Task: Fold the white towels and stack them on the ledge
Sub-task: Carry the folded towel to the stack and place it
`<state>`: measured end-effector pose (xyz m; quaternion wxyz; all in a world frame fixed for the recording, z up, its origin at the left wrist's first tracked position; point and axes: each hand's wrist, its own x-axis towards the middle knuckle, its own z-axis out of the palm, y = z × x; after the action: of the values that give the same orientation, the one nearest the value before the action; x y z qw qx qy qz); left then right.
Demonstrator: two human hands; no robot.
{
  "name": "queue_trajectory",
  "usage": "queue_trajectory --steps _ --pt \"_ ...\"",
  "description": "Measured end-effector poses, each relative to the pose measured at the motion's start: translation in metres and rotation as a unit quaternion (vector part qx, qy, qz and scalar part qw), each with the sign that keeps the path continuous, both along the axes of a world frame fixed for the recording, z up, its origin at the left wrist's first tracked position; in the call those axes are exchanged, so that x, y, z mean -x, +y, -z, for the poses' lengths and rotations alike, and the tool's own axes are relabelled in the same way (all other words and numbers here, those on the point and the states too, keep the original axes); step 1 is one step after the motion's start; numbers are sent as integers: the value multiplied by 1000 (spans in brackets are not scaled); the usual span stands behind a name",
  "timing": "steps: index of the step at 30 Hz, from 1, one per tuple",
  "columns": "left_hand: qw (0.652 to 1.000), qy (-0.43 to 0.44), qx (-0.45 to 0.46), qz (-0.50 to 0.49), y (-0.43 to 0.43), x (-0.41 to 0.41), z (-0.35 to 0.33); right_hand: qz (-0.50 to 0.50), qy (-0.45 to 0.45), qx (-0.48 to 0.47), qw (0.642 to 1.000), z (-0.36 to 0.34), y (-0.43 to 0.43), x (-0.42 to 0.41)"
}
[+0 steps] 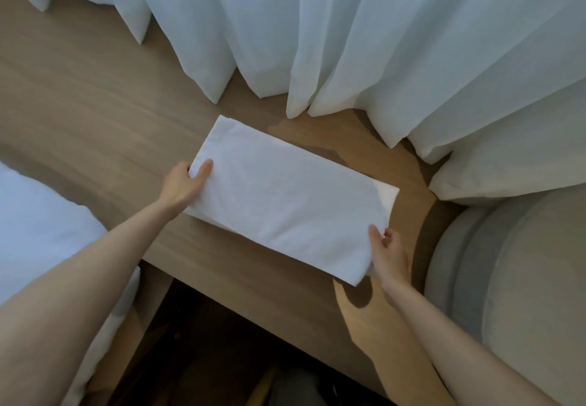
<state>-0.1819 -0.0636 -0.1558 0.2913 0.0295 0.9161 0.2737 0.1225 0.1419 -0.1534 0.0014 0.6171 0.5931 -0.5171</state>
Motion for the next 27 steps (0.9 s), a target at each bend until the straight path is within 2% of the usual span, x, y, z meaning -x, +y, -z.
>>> queue_trajectory --steps 6,11,14,16,18,20,23,27 --pt "997 64 -48 2 -2 -5 -11 -18 41 -86 995 -2 -3 22" --pt "997 65 -42 -10 -9 -13 5 -13 -21 -129 991 16 -12 16" --pt "996 87 -11 14 -7 -15 14 -7 -62 -154 986 25 -13 14" --pt "994 105 -25 -17 -4 -17 15 -1 -79 -182 980 25 -14 15" --pt "984 161 -25 -79 1 -21 9 21 -94 -214 972 19 -12 19" --pt "964 248 19 -97 9 -31 -1 3 -105 -263 959 10 -12 27" --pt "956 291 -31 10 36 -60 -16 -87 -79 -328 937 -2 -20 47" --pt "947 230 -79 208 75 -107 -10 -226 -19 -328 917 -1 -37 85"
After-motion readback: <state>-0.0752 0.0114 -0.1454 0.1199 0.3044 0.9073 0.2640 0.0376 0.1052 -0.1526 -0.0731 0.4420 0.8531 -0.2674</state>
